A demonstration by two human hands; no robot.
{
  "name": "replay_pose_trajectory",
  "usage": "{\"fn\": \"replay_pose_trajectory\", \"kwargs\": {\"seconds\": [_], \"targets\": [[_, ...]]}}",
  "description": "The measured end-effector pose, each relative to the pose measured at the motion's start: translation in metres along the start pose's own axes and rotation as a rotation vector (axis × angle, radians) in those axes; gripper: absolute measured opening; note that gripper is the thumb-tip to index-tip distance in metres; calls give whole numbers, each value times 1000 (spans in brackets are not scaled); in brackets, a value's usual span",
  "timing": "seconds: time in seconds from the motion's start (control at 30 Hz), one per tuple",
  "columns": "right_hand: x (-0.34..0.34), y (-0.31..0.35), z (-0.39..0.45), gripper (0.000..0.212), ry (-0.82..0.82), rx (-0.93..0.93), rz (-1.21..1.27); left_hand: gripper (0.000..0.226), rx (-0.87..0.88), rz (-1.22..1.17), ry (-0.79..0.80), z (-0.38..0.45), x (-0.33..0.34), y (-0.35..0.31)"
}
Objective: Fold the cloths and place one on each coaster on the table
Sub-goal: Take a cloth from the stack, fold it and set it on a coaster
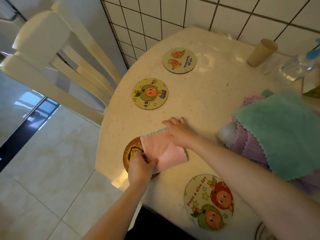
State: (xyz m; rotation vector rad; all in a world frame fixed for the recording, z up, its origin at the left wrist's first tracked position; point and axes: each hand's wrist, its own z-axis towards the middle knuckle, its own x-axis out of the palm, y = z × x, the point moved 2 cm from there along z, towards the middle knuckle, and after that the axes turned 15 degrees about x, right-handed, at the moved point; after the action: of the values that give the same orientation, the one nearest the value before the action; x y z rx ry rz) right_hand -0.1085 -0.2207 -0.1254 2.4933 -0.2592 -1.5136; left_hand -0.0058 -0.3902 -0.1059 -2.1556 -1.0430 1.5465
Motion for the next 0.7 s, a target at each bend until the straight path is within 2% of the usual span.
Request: {"fn": "replay_pose_trajectory", "kwargs": {"seconds": [0.07,0.2,0.37,0.43,0.53,0.6,0.7], "targets": [[-1,0,5,51,22,-34,-92,34,-15,12,24,2,1,-2],[2,-1,9,43,86,-12,-144,18,-62,-26,120,7,4,-1],[-4,-2,15,42,174,57,-238,20,-88,-253,208,10,1,7],[-13,-3,14,40,232,74,-116,27,-85,-362,268,9,-7,6],[-35,-3,10,46,375,181,370,40,-121,-667,371,17,-24,2],[-52,-4,9,50,408,232,622,39,-139,-818,378,32,-36,-4],[-70,-14,18,45,409,318,816,31,-80,-862,357,65,-52,-17]]}}
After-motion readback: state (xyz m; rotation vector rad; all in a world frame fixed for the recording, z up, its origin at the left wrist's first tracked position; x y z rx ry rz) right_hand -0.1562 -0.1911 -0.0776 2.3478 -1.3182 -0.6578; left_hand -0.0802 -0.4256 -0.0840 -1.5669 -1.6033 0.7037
